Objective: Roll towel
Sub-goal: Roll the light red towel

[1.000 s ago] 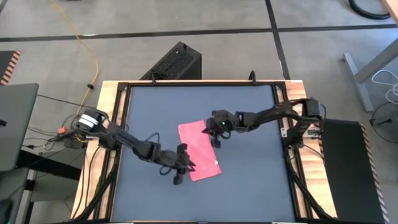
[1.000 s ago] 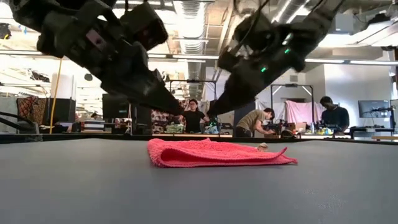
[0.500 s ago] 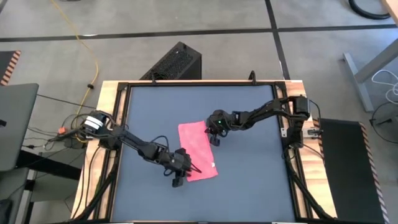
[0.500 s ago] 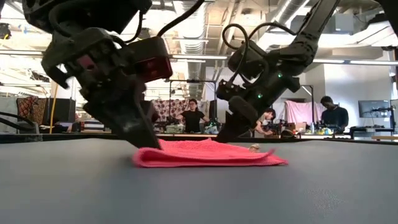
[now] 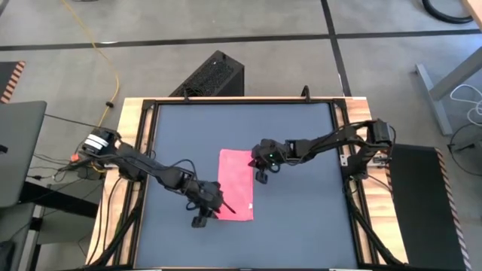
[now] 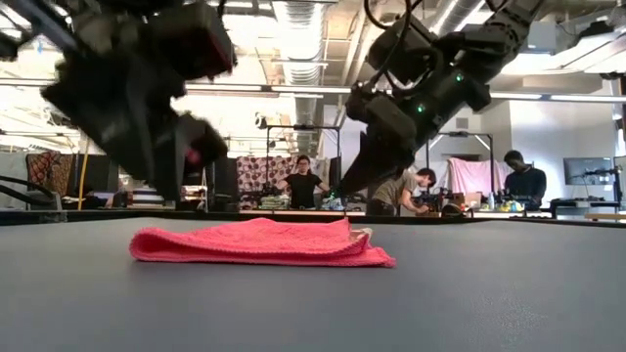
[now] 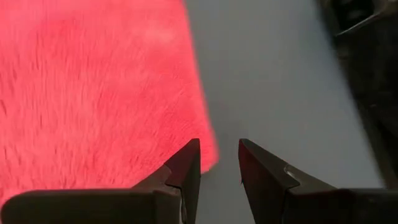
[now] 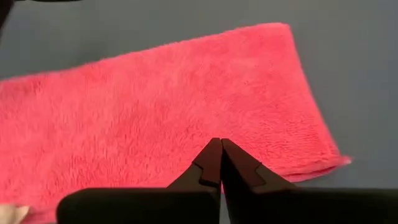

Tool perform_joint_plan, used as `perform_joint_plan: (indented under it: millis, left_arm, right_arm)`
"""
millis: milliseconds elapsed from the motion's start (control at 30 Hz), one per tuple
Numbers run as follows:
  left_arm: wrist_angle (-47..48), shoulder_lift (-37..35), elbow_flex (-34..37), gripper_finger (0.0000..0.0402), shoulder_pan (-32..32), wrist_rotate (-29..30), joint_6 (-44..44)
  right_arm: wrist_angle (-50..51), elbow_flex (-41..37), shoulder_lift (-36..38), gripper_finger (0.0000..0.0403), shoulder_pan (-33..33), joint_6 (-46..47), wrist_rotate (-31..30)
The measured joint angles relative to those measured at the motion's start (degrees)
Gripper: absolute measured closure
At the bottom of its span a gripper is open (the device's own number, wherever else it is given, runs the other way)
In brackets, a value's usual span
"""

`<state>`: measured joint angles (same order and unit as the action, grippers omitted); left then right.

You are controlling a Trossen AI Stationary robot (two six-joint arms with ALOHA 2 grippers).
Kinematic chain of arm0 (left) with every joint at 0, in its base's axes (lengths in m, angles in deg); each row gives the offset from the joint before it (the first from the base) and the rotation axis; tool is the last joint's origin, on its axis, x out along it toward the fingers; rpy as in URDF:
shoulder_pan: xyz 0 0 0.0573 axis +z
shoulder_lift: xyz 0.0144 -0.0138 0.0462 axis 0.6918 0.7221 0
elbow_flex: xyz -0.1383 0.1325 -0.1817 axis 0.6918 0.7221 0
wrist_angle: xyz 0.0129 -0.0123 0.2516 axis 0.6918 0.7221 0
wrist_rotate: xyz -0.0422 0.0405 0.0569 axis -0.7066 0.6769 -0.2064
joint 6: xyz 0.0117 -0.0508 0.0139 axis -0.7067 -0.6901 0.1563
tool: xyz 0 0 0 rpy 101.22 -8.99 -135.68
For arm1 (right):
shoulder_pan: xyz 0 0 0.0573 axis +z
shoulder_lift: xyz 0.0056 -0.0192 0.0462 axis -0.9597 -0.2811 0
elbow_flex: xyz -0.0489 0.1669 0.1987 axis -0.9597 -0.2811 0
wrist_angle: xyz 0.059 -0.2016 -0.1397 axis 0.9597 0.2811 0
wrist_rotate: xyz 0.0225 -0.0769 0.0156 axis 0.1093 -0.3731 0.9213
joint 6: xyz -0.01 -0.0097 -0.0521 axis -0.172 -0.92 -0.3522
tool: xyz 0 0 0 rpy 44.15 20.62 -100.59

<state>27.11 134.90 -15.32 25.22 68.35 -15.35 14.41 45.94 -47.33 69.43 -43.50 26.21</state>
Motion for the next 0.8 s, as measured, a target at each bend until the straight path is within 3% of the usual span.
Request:
perform_joint_plan:
  millis: [67, 200, 267, 400, 567, 667, 800]
  left_arm:
    - [1.42, -3.12, 0.0, 0.0304, 0.66, 0.65, 2.83]
    - [4.98, -11.73, 1.33, 0.0304, 4.26, 9.77, 9.43]
    - [3.49, -16.31, 3.87, 0.0304, 7.99, 11.27, 11.87]
    - [-6.59, -22.78, 12.3, 0.0304, 19.42, 6.25, 10.56]
    - [-11.89, -24.22, 19.71, 0.03, 34.44, 4.27, -2.95]
    - [-12.76, -23.03, 19.71, 0.0288, 38.98, -1.83, -5.1]
    - [-15.52, -19.21, 19.37, 0.0266, 40.72, -2.47, -5.76]
  right_arm:
    - [-0.43, -0.03, 0.83, 0.0363, -0.73, 2.24, -1.22]
    - [-0.6, 0.03, 1.36, 0.034, -4.81, 7.12, -2.34]
    - [-0.53, 0.01, 1.31, 0.0324, -7.29, 7.87, -1.0]
    - [-0.43, -0.13, 1.28, 0.0282, -11.04, 9.51, 0.07]
    - [-5.44, -3.81, 1.26, 0.0223, -12.42, 14.86, 0.47]
    - [-7.48, -5.95, 1.2, 0.0193, -12.45, 18.06, 0.48]
    - [-10.12, -8.03, 1.2, 0.0166, -11.71, 20.56, 0.37]
